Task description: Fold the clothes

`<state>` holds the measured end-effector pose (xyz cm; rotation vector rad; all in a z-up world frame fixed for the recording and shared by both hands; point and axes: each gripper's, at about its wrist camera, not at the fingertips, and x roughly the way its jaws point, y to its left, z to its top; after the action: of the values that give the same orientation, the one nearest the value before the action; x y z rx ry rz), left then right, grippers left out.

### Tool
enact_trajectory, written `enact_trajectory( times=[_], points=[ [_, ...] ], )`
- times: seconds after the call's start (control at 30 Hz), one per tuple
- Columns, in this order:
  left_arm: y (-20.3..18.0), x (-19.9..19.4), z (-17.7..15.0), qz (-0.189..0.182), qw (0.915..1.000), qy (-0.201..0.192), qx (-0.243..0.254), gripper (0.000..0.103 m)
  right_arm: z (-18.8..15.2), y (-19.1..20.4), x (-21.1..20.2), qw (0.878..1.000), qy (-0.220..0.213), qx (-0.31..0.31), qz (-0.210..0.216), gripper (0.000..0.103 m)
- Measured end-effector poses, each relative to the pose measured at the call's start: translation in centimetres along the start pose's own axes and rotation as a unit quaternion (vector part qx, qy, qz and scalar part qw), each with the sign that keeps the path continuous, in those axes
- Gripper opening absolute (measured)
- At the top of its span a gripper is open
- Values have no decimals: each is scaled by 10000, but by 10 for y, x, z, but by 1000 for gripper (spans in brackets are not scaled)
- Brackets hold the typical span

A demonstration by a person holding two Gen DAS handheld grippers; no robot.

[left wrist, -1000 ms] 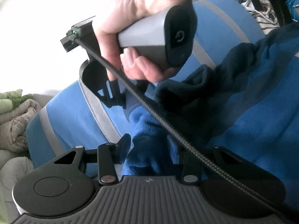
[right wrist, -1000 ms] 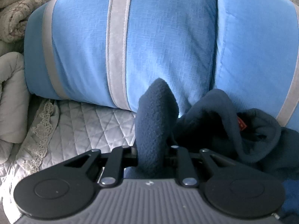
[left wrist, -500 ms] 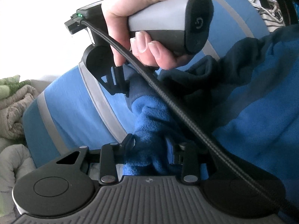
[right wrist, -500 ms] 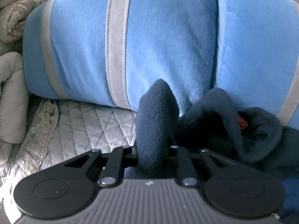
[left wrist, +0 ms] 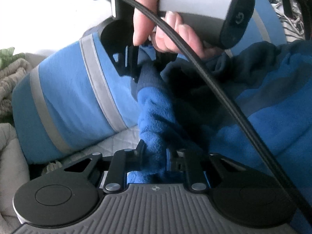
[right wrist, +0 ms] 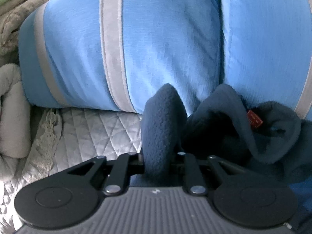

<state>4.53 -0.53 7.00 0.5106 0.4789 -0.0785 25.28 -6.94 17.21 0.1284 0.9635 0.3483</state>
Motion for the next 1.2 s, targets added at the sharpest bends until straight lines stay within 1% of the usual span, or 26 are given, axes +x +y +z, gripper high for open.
enact_trajectory(
  times=[0.2,0.27,0.33,0.37,0.4,0.47,0.5,0.57,0.6,0.63,0.67,0.73,0.8,0.9,0.97,1.07,1.17,1.2],
  points=[
    [-5,-1,-1,78,9999,80,64,18,13,-22,2,9957,205,826,369,16],
    [-6,-2,-1,75,9999,69,68,18,14,-27,1,9940,223,961,464,17],
    [-5,0,-2,42,10000,81,30,18,13,-27,0,9943,199,939,468,26],
    [-4,1,-2,23,10000,93,7,18,13,-26,-2,9948,141,902,456,33],
    [-3,2,-3,17,9999,109,2,18,12,-23,-4,9959,103,794,428,50],
    [-3,2,-4,8,9999,127,35,18,11,-16,-7,9982,24,514,324,60],
    [-4,2,-5,8,9999,129,72,18,11,-12,-9,9989,-27,399,240,62],
    [-7,2,-6,11,9998,131,157,18,12,-5,-11,9997,-124,196,74,60],
    [-9,2,-7,5,9997,132,193,18,13,-2,-11,9998,-136,169,25,39],
    [-12,1,-8,1,9997,129,228,18,13,-2,-11,9997,-127,212,10,27],
    [-13,1,-8,15,9996,122,244,18,14,-3,-10,9996,-115,269,3,17],
    [-13,0,-9,53,9997,111,196,18,18,-7,-8,9990,-145,428,50,15],
    [-8,2,-9,29,9999,121,19,17,21,-11,-5,9977,-171,637,133,14],
    [3,2,-13,-38,9993,123,-349,17,24,-20,-1,9938,-169,1050,314,13],
    [13,1,-17,-107,9981,51,-601,17,26,-26,3,9916,-144,1234,362,13],
    [32,-2,-26,-254,9922,-191,-1202,16,29,-28,7,9905,-166,1307,406,13],
    [50,-4,-33,-431,9841,-325,-1693,15,30,-29,12,9892,-186,1389,437,13],
    [57,-5,-35,-544,9800,-347,-1881,15,30,-29,13,9887,-196,1419,447,13]
  ],
)
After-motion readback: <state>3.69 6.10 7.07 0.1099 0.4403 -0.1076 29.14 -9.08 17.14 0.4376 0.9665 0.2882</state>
